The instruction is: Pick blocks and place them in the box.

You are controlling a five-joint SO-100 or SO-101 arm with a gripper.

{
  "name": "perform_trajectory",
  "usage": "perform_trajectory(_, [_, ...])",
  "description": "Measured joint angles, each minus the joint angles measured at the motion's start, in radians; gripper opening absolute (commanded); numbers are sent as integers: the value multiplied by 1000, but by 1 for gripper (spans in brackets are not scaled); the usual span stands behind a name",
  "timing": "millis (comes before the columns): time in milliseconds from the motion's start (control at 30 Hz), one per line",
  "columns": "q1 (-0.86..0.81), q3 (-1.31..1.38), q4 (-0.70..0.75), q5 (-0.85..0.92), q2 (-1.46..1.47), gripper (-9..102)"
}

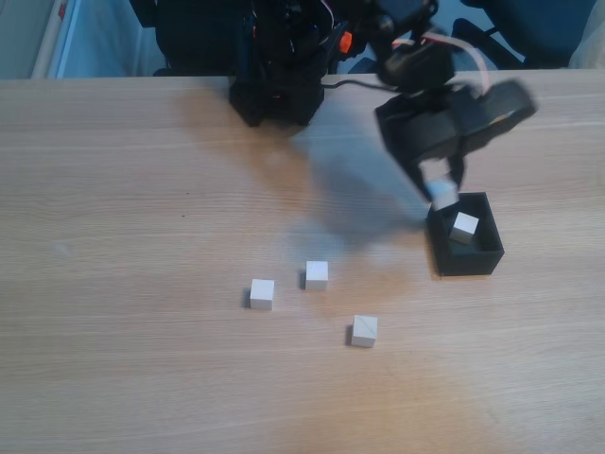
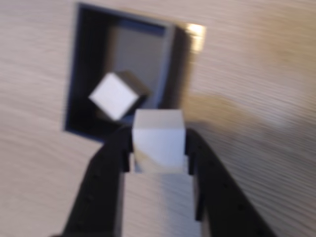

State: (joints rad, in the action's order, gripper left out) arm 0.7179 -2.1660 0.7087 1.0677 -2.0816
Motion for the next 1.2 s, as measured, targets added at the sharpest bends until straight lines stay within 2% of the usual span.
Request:
perform_trajectory(233, [74,138,-67,61,83,0])
perform_trajectory(333, [86,179,-92,89,141,4])
perform_trajectory(467, [46,192,-120,107,195,11])
perform_trajectory(700, [-11,192,-137,152,224,16])
perform_trajectory(800, [-32,192,-137,152,224,16])
perform_trajectory(900, [-43,192,-104,152,219,10])
perform_trajectory(1000, [-84,144,-91,149,158,9])
perform_trajectory(1200, [-244,-114,-28,238,-87,14])
